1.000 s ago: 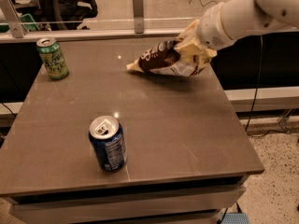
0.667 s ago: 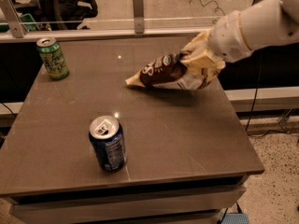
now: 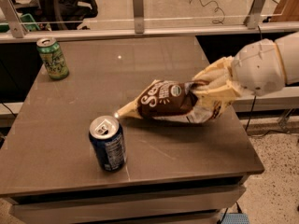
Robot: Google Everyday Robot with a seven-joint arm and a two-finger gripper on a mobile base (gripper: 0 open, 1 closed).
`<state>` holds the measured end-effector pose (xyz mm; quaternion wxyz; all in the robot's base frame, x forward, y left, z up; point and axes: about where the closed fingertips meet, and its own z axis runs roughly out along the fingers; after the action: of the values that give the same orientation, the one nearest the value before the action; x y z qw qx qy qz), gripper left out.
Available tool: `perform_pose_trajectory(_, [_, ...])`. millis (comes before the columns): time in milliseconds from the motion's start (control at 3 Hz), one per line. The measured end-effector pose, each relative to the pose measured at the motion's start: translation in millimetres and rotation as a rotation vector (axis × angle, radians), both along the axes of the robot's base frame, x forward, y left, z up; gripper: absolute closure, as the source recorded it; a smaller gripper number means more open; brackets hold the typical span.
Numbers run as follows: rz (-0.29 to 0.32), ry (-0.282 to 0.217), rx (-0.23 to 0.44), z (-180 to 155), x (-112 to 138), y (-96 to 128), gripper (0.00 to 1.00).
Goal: Move brown chip bag near pepsi can
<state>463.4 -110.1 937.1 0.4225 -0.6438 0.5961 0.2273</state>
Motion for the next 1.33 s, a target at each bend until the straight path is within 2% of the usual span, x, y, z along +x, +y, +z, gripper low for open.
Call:
perform_pose_trajectory(333, [0.047,0.045,0.076,-1,-34,8,1.0])
perform_pose_trajectory(667, [0.092,0.079,0.131,-3,-58,26,1.0])
perform_pose_trajectory(1000, [0.116,0.102,0.155,-6,-71,40,1.0])
perform_pose_trajectory(1333, [0.121,0.121,0.15,-11,-80,49,1.0])
